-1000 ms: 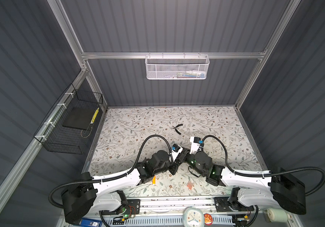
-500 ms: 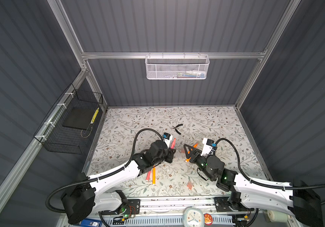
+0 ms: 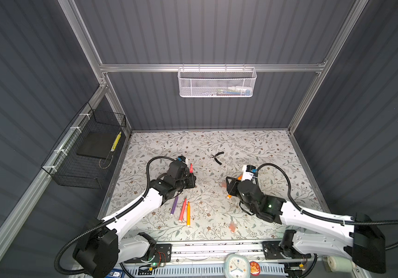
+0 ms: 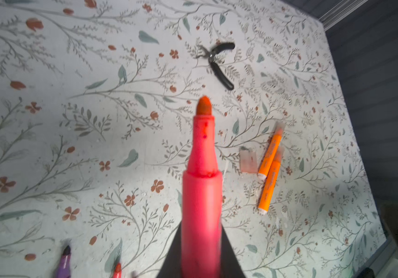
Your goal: Insert the pens into the pen caps
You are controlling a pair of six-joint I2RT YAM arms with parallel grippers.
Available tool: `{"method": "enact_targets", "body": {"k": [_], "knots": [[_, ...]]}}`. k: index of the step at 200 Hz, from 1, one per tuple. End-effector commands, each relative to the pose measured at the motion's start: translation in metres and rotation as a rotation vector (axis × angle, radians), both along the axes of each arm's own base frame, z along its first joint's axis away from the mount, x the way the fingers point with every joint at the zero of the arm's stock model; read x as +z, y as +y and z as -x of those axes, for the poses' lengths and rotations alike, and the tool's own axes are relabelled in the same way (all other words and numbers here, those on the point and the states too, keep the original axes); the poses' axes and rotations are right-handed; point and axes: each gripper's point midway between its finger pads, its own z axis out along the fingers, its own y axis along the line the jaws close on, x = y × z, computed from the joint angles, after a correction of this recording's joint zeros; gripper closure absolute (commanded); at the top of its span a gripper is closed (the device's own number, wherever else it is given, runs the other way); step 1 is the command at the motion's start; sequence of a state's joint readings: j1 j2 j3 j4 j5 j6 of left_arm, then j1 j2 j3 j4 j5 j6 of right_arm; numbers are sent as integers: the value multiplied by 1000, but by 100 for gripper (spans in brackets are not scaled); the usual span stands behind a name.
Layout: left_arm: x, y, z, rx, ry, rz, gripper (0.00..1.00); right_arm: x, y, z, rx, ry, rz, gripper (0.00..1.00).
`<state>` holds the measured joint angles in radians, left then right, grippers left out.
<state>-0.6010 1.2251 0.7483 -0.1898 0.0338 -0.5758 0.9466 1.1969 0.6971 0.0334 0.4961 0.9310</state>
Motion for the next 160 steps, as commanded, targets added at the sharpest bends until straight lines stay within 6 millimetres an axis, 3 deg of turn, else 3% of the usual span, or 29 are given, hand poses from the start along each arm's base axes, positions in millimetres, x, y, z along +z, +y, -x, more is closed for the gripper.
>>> {"method": "enact_targets", "body": {"k": [1, 54, 98, 160], "knots": [[-3, -5, -1, -34, -69, 3, 100, -43, -4, -8, 64, 192, 193, 63], [-16, -30, 2, -117, -33, 28, 100, -85, 4, -40, 93, 368, 352, 70], [-9, -29, 3, -115, -62, 25, 100, -124, 4, -50, 88, 462, 438, 74], [-12, -30, 3, -122, -55, 22, 100, -135, -7, -53, 52, 475, 466, 80]]}}
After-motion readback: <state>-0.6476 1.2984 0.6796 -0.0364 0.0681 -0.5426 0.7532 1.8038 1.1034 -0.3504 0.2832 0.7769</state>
